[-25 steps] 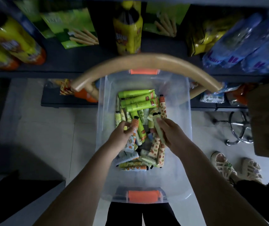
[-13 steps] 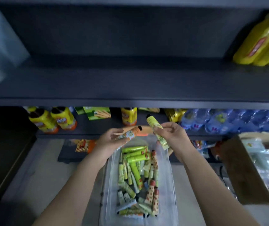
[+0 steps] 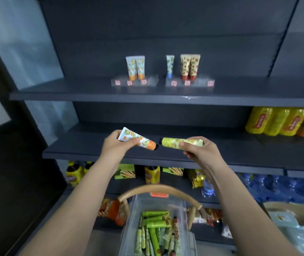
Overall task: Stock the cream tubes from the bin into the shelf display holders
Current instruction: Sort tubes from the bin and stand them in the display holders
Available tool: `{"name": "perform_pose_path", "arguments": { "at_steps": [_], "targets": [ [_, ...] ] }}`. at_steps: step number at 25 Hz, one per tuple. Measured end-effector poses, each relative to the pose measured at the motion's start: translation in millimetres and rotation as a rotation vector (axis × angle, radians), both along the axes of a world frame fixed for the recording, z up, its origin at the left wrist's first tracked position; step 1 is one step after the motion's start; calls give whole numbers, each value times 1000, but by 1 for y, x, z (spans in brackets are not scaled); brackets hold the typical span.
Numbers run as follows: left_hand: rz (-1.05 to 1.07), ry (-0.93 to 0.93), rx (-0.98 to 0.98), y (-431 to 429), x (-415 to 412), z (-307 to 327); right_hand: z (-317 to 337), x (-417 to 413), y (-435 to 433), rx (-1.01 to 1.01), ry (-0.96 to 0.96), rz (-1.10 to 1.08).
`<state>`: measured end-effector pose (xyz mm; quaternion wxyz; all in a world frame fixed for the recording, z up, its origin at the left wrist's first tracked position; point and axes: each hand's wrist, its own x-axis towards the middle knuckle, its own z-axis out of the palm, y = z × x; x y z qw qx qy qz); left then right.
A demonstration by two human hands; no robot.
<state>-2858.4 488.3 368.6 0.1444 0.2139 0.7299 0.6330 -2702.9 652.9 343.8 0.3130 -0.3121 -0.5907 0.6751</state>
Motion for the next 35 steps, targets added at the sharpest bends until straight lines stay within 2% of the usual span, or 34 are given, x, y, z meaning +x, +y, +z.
{"name": "perform_pose_path", "arguments": {
  "at_steps": [7, 14, 18, 22, 27, 35],
  "targets": [
    [25, 81, 136, -16, -1, 80, 87, -21, -9, 98, 155, 65],
    [-15, 215, 218, -10, -55, 120, 129, -81, -7, 254, 191, 98],
    [-78, 252, 252, 11, -119, 125, 142, -139, 5, 358, 111, 107],
    [-163, 273, 294, 46, -210, 132, 166, -216, 26, 515, 10, 59],
    [-295, 293, 313, 94, -316, 144, 194, -312, 53, 615, -108, -17],
    [-303, 274, 377, 143, -408, 145, 237, -405, 97, 916, -403, -23]
  ]
}}
